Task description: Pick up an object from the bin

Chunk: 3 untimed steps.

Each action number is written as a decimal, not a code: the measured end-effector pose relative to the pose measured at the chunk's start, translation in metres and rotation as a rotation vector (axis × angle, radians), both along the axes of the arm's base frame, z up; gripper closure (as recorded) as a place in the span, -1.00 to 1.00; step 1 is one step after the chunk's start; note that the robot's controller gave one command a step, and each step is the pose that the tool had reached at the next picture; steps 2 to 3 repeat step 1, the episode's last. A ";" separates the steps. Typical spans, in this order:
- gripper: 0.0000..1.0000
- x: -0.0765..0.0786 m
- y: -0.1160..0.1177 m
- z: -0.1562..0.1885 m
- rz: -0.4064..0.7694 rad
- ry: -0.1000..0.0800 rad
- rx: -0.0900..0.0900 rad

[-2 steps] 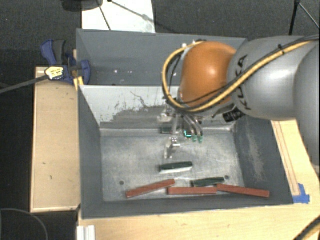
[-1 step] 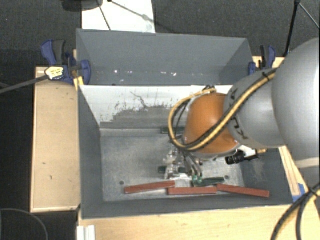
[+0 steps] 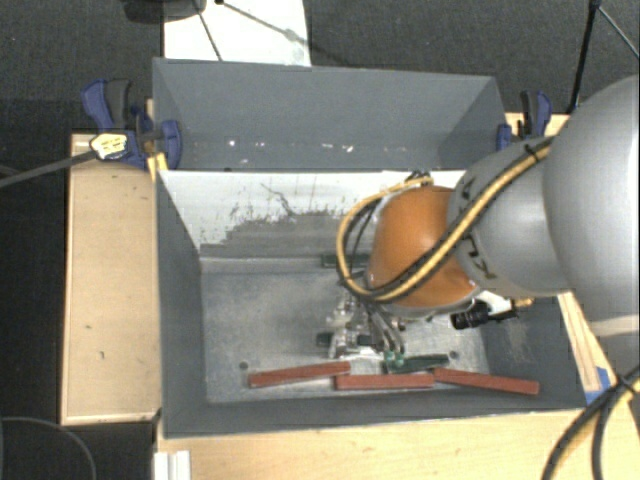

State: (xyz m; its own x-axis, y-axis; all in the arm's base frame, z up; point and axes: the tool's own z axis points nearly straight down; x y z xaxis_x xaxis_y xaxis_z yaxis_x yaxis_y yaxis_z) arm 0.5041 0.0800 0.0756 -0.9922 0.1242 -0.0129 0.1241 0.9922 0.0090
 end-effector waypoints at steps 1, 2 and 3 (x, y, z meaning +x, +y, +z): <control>1.00 0.009 0.010 0.199 0.024 0.015 -0.007; 1.00 0.009 0.010 0.199 0.024 0.015 -0.007; 1.00 0.009 0.010 0.199 0.024 0.015 -0.007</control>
Offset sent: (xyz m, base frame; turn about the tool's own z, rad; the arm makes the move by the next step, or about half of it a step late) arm 0.0000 0.0000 0.0000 0.0000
